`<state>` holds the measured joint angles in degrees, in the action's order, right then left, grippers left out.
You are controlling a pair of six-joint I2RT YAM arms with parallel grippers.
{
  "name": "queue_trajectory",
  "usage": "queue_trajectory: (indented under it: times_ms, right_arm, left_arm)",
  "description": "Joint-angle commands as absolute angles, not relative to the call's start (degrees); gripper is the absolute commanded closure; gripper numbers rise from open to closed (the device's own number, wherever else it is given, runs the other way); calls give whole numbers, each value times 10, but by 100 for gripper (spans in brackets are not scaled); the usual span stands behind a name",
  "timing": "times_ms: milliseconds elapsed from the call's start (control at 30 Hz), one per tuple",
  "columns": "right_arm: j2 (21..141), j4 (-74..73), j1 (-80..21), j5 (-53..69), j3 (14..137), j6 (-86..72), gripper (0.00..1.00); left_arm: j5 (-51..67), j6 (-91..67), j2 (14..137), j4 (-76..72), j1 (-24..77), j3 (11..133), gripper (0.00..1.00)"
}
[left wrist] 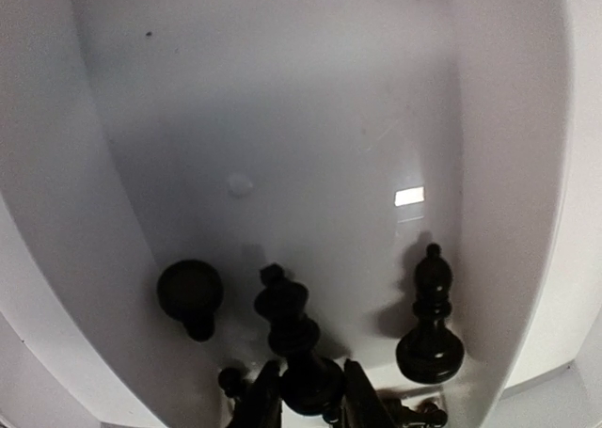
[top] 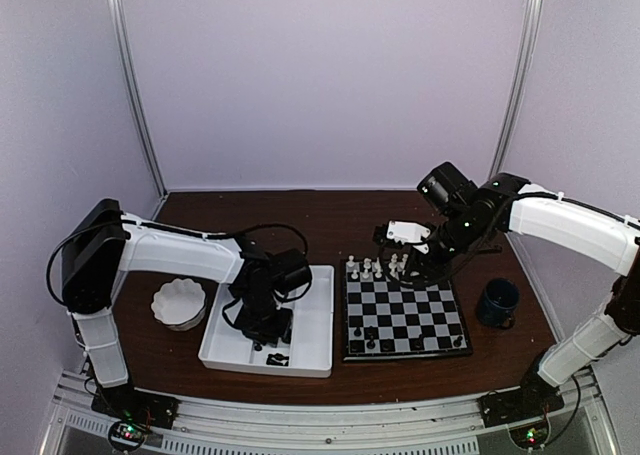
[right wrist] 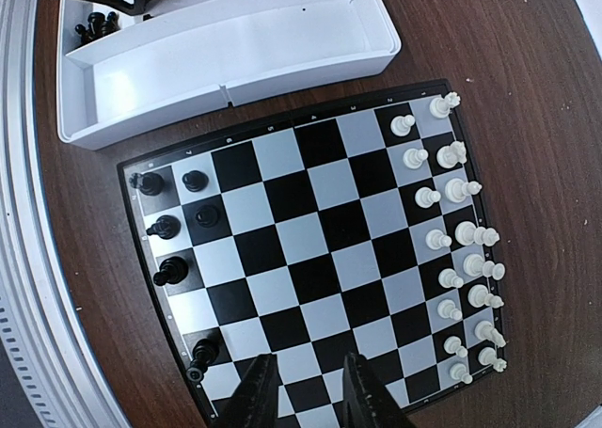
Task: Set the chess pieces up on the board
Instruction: Pick up the king from the storage box.
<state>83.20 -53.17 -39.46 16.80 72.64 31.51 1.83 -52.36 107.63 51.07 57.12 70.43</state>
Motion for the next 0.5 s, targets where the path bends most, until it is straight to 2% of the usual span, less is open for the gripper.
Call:
queue_trajectory:
  times_ms: [0, 200, 467]
  right_arm:
    - [829, -530, -393, 173, 726, 311, 74]
    - [822, -529, -393, 170, 724, 310, 74]
    - [826, -550, -390, 199, 771, 306, 75]
  left_arm:
    - [9, -513, 1084, 513, 574, 722, 81]
    - [-40, -474, 1050, 522, 574, 739, 84]
    - [-86, -364, 915, 461, 574, 725, 88]
